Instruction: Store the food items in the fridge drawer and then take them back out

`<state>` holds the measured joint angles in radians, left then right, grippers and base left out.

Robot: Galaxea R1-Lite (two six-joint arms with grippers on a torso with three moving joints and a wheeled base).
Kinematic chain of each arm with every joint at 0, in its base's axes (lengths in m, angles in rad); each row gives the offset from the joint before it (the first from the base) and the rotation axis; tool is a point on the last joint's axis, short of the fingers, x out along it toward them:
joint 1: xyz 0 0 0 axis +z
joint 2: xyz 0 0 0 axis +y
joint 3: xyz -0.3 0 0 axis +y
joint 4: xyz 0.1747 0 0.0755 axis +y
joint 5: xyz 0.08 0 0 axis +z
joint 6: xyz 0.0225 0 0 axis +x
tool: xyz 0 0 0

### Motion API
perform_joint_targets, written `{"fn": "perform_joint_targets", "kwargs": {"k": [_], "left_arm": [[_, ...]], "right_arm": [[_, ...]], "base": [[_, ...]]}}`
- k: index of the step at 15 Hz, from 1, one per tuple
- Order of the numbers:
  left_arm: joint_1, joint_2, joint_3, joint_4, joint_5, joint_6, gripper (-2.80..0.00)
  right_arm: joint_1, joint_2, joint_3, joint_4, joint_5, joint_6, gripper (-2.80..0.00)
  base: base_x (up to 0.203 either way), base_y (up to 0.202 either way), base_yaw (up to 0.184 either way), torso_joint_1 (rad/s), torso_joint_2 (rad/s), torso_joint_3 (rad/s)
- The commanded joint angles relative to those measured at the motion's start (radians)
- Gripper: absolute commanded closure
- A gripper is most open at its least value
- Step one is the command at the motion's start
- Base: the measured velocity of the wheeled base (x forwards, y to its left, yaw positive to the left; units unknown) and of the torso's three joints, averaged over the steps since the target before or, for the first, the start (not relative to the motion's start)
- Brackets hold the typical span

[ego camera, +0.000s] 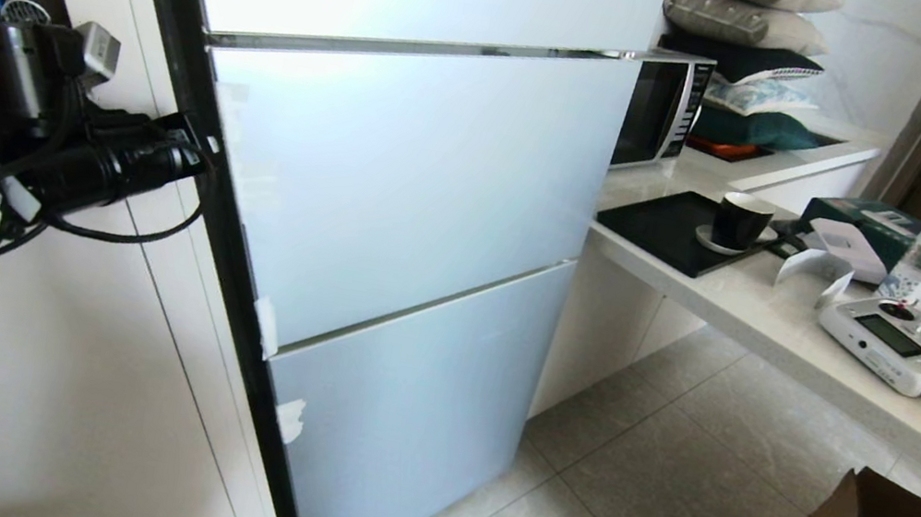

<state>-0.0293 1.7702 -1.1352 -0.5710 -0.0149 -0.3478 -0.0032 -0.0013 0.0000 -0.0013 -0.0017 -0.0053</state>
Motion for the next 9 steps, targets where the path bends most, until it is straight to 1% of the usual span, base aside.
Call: {"fn": "perform_joint_targets", "kwargs": {"k": [1, 5, 9], "left_arm": [[-0.005, 0.005, -0.006, -0.004, 0.000, -0.016, 0.00], [-0.030, -0.011, -0.001, -0.003, -0.016, -0.023, 0.00], [-0.031, -0.025, 0.028, -0.004, -0.059, -0.024, 0.00]], "right_arm": [[0.000, 0.000, 0.000, 0.000, 0.000, 0.000, 0.00], [0.000, 0.000, 0.000, 0.000, 0.000, 0.000, 0.00], [0.000, 0.000, 0.000, 0.000, 0.000, 0.001, 0.00]], "base": [[0.000, 0.000, 0.000, 0.000, 0.00, 0.000], [0.000, 0.000, 0.000, 0.000, 0.00, 0.000], [0.000, 0.000, 0.000, 0.000, 0.00, 0.000]]}}
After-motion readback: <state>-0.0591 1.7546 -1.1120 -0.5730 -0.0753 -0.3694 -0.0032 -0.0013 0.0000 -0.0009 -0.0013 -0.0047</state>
